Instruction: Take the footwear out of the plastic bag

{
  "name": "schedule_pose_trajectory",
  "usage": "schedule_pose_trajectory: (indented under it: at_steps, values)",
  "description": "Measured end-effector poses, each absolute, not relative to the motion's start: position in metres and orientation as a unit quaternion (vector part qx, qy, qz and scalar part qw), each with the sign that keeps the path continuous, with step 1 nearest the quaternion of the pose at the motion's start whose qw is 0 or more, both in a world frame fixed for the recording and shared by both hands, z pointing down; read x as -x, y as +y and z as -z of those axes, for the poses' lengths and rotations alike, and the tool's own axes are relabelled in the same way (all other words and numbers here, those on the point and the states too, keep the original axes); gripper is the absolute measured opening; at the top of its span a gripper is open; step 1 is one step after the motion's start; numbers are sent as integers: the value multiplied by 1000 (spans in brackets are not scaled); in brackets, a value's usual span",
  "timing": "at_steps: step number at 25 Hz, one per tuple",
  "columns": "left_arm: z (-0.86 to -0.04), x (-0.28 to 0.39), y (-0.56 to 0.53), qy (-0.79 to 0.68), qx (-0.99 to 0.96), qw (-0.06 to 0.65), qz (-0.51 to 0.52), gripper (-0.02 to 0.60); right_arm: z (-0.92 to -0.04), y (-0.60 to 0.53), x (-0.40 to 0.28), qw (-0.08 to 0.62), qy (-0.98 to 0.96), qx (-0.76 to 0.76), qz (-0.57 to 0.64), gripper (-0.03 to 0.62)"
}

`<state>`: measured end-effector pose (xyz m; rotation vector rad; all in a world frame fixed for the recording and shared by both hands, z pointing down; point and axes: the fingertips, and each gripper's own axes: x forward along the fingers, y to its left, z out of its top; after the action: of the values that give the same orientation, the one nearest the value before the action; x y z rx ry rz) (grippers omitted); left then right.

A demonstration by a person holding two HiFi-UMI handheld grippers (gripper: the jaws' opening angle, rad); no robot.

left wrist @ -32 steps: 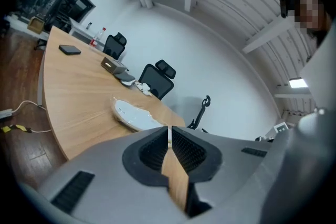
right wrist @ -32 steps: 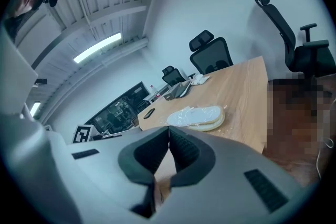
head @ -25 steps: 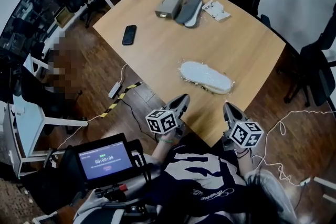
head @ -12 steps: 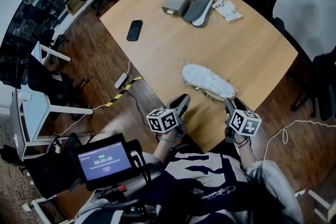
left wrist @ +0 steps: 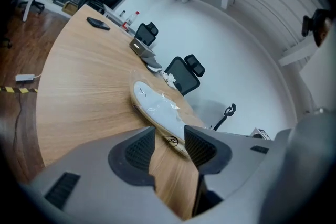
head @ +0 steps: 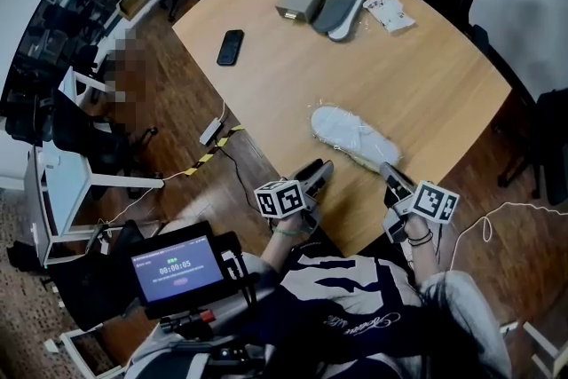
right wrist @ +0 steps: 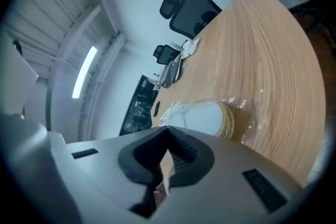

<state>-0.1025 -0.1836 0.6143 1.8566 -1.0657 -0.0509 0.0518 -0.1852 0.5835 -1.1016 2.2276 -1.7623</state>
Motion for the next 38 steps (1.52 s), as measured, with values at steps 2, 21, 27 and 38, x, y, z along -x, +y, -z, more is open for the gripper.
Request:
schedule_pose_trajectory:
  at_steps: [2, 21, 27, 38]
  values:
    - [-618, 106, -188, -440, -752, 490, 36, 182, -578, -180, -55, 62, 728, 340, 592, -3]
    - [-634, 90, -191, -406, -764, 502, 4, 195, -589, -117, -163, -83, 708, 546, 440, 212]
    - [-634, 96, -188, -409, -763, 501, 0, 195, -574, -151, -119, -213, 787, 497, 297, 207]
    - [-635, 104, -200, -405, -776, 483, 7, 272, -660, -169, -123, -230, 766, 481, 359, 69]
